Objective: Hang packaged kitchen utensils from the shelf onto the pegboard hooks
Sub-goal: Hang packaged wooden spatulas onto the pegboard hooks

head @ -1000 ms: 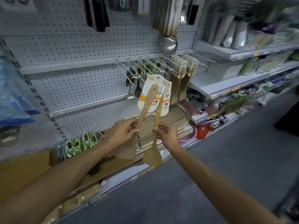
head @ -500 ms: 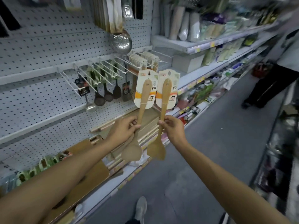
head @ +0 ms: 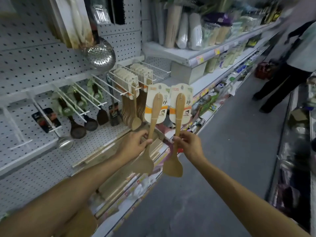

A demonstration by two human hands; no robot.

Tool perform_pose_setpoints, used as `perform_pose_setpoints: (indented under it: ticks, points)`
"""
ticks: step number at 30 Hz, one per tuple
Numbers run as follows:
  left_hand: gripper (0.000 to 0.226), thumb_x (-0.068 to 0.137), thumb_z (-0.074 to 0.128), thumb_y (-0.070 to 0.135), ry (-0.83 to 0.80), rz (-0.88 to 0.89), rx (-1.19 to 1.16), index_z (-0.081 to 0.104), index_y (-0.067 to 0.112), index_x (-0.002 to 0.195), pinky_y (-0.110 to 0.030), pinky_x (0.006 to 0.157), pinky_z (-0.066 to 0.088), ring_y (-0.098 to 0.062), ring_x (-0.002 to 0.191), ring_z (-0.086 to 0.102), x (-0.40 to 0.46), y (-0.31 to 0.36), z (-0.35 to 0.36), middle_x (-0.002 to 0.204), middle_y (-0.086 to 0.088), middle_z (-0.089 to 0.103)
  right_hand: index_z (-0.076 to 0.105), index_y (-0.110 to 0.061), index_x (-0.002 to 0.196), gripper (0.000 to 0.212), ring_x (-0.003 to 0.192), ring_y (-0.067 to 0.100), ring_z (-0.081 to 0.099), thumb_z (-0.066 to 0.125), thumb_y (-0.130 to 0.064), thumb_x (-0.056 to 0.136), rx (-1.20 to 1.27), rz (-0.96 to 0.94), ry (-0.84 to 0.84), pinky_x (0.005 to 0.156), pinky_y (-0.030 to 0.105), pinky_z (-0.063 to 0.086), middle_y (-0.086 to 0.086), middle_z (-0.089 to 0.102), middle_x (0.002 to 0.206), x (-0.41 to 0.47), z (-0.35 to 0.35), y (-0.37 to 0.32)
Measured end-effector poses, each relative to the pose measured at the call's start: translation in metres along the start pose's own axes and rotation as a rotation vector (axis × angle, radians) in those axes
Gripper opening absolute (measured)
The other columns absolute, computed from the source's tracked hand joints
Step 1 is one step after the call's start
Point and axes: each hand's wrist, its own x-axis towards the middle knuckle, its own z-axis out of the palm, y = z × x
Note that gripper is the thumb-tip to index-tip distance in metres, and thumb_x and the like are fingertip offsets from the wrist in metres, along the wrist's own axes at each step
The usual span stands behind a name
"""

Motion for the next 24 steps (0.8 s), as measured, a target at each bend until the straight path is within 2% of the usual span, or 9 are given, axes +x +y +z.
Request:
perform_pose_setpoints:
  ticks: [3, 6, 10, 14, 15, 17, 19, 21, 24]
  points:
    - [0.011, 0.089, 0.072, 0.031, -0.006, -0.010, 0.021, 0.066, 0.022, 0.090, -0.039, 0.065, 0.056, -0.006, 0.067, 0.067, 0.021, -0.005, 0.003, 0.086, 0.011, 0.071, 0.070, -0.029, 0.076, 0.017, 0.073, 0.032, 0.072, 0.068, -0.017, 0.087, -0.001, 0.005, -0.008, 0.071, 0.056, 0.058, 0.003, 0.072, 0.075, 0.028, -0.001, 0.004]
    - [0.012, 0.088, 0.073, 0.030, -0.019, -0.026, 0.046, 0.068, 0.020, 0.089, -0.037, 0.064, 0.055, -0.007, 0.067, 0.066, 0.041, -0.012, 0.004, 0.086, 0.010, 0.071, 0.070, -0.021, 0.077, 0.013, 0.074, 0.036, 0.070, 0.069, -0.013, 0.087, 0.027, 0.013, -0.028, 0.071, 0.055, 0.058, 0.008, 0.070, 0.075, 0.051, 0.000, 0.009]
    - [0.014, 0.088, 0.073, 0.033, -0.035, -0.020, 0.086, 0.068, 0.020, 0.092, -0.035, 0.062, 0.055, -0.005, 0.067, 0.065, 0.058, -0.024, 0.008, 0.086, 0.013, 0.069, 0.069, -0.012, 0.082, 0.008, 0.073, 0.026, 0.072, 0.068, -0.009, 0.089, 0.038, 0.007, -0.111, 0.071, 0.041, 0.061, 0.009, 0.070, 0.076, 0.077, 0.003, 0.018]
    - [0.012, 0.085, 0.077, 0.029, -0.016, -0.052, 0.099, 0.069, 0.019, 0.086, -0.024, 0.060, 0.052, 0.001, 0.067, 0.062, 0.071, -0.032, 0.018, 0.077, 0.020, 0.064, 0.065, -0.004, 0.085, 0.009, 0.063, 0.006, 0.068, 0.065, -0.010, 0.092, 0.008, 0.000, -0.218, 0.060, 0.017, 0.051, 0.005, 0.068, 0.074, 0.108, 0.004, 0.033]
    - [0.012, 0.084, 0.078, 0.028, -0.021, -0.062, 0.109, 0.069, 0.021, 0.083, -0.020, 0.059, 0.049, 0.003, 0.066, 0.062, 0.074, -0.033, 0.021, 0.073, 0.023, 0.062, 0.065, -0.003, 0.084, 0.012, 0.058, 0.003, 0.066, 0.063, -0.011, 0.094, -0.003, 0.006, -0.244, 0.056, 0.015, 0.048, 0.001, 0.067, 0.070, 0.116, 0.004, 0.037]
    - [0.012, 0.083, 0.079, 0.029, -0.037, -0.085, 0.142, 0.071, 0.020, 0.087, -0.019, 0.061, 0.048, 0.003, 0.068, 0.061, 0.078, -0.035, 0.026, 0.072, 0.023, 0.062, 0.064, -0.003, 0.082, 0.018, 0.052, 0.001, 0.062, 0.060, -0.013, 0.097, -0.016, 0.001, -0.301, 0.053, 0.014, 0.046, -0.004, 0.064, 0.064, 0.132, 0.003, 0.044]
    - [0.016, 0.084, 0.077, 0.032, -0.051, -0.119, 0.183, 0.073, 0.021, 0.095, -0.025, 0.067, 0.052, 0.000, 0.073, 0.063, 0.085, -0.038, 0.028, 0.079, 0.017, 0.068, 0.063, -0.003, 0.081, 0.020, 0.056, 0.005, 0.062, 0.059, -0.014, 0.097, -0.021, -0.003, -0.338, 0.055, 0.016, 0.048, 0.002, 0.062, 0.068, 0.150, 0.001, 0.052]
    - [0.018, 0.086, 0.076, 0.035, -0.042, -0.160, 0.212, 0.073, 0.023, 0.099, -0.028, 0.069, 0.053, 0.002, 0.074, 0.062, 0.094, -0.039, 0.032, 0.081, 0.020, 0.065, 0.062, -0.006, 0.080, 0.021, 0.067, 0.019, 0.066, 0.060, -0.019, 0.097, 0.011, 0.000, -0.370, 0.061, 0.028, 0.055, 0.014, 0.064, 0.074, 0.171, -0.003, 0.057]
    - [0.018, 0.085, 0.076, 0.034, 0.016, -0.219, 0.213, 0.073, 0.024, 0.100, -0.012, 0.064, 0.043, 0.013, 0.069, 0.054, 0.109, -0.036, 0.039, 0.076, 0.032, 0.054, 0.062, -0.011, 0.079, 0.025, 0.078, 0.043, 0.066, 0.061, -0.034, 0.089, 0.050, 0.026, -0.402, 0.069, 0.052, 0.059, 0.025, 0.065, 0.080, 0.201, -0.010, 0.063]
